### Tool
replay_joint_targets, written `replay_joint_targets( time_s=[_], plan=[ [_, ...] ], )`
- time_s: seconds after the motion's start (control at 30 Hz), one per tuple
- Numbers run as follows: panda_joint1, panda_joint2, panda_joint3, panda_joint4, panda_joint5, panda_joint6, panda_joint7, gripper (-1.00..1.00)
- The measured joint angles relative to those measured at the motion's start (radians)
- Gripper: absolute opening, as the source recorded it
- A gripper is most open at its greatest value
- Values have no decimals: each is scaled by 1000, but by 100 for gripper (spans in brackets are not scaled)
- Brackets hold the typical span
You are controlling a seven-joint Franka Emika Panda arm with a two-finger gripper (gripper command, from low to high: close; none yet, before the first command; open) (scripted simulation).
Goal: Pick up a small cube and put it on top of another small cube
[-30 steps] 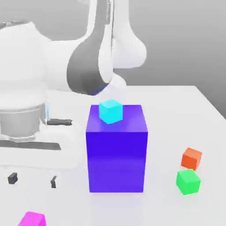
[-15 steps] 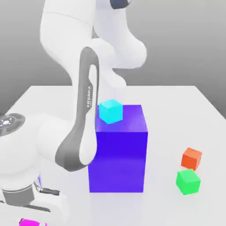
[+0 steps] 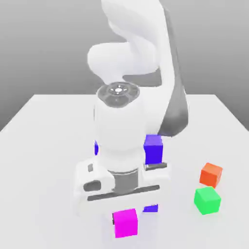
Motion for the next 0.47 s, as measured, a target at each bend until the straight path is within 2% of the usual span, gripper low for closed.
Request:
replay_joint_targets(
  time_s=[0.1, 0.2, 0.37, 0.4, 0.47],
  plan=[
    [94, -78, 87, -79, -34, 5, -4, -100],
    [258, -150, 165, -159, -64, 18, -12, -100],
    [266, -17, 142, -172, -128, 165, 27, -100],
    [270, 8, 136, -171, -139, 189, 34, 100],
    [270, 8, 136, -171, -139, 189, 34, 100]
  ],
)
